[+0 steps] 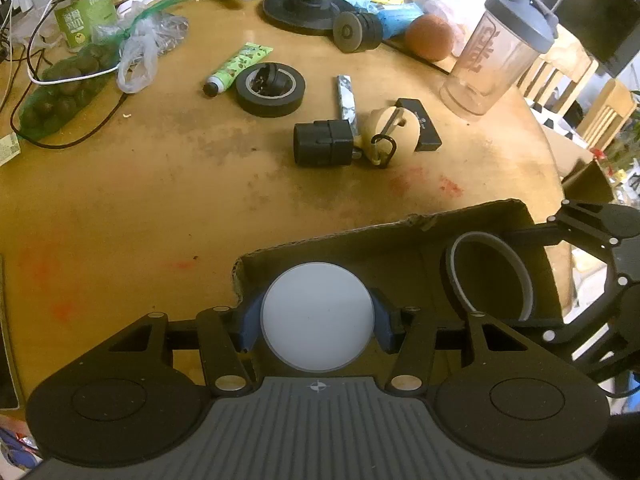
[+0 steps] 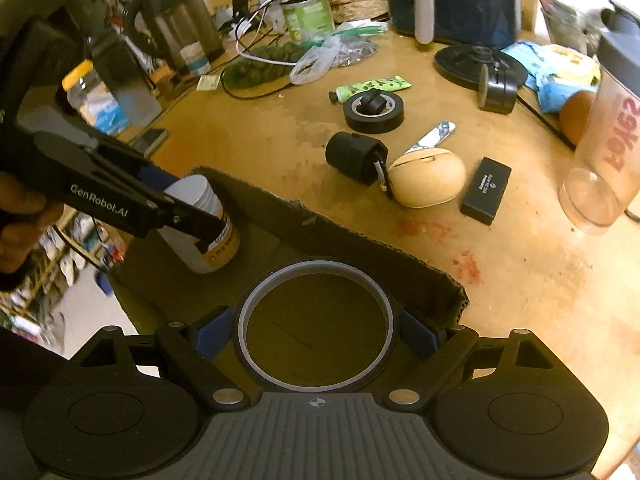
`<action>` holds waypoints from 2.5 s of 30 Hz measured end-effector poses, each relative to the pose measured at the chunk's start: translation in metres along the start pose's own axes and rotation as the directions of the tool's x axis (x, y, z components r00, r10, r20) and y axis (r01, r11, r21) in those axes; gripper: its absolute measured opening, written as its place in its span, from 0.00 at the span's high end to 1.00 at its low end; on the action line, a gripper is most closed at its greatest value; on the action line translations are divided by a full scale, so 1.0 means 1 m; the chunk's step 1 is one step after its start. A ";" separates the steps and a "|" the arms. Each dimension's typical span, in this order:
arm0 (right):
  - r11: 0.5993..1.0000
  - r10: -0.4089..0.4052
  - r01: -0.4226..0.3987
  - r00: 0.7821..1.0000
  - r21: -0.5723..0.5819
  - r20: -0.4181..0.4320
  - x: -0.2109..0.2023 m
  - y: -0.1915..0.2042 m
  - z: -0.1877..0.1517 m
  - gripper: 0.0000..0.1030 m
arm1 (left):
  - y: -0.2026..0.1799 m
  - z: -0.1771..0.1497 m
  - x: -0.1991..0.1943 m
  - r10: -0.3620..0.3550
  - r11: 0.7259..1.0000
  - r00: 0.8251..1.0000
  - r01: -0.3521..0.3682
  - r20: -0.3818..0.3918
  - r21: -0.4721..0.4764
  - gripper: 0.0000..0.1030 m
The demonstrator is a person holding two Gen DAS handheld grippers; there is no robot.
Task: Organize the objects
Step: 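Lower the jar into the cardboard box with the left gripper while the right drops the tape ring in, then reach the left gripper to the black cylindrical piece and grasp it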
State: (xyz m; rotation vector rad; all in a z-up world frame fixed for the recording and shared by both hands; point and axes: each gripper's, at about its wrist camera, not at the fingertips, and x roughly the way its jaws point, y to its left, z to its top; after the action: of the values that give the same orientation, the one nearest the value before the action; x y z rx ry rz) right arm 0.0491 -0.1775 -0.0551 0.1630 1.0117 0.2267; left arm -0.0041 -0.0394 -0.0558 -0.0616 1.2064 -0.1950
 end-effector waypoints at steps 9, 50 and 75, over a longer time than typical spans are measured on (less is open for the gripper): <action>0.995 -0.062 0.058 0.997 -0.080 -0.049 0.016 0.008 0.003 0.12 | -0.006 0.003 0.000 0.020 1.000 1.000 -0.020 0.019 -0.001 0.47; 0.992 -0.100 0.084 0.980 0.092 0.174 -0.038 -0.010 0.016 0.00 | -0.014 0.048 -0.016 0.030 0.999 0.992 -0.032 0.119 0.014 0.47; 0.959 -0.201 0.160 0.966 0.233 0.164 -0.045 -0.031 0.007 0.00 | -0.015 0.088 0.031 0.035 0.998 0.997 -0.039 0.065 0.058 0.47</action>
State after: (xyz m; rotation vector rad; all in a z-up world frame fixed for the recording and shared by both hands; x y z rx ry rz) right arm 0.0359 -0.2191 -0.0217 0.2847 0.8570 -0.0680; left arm 0.0869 -0.0645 -0.0507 0.0066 1.1360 -0.1952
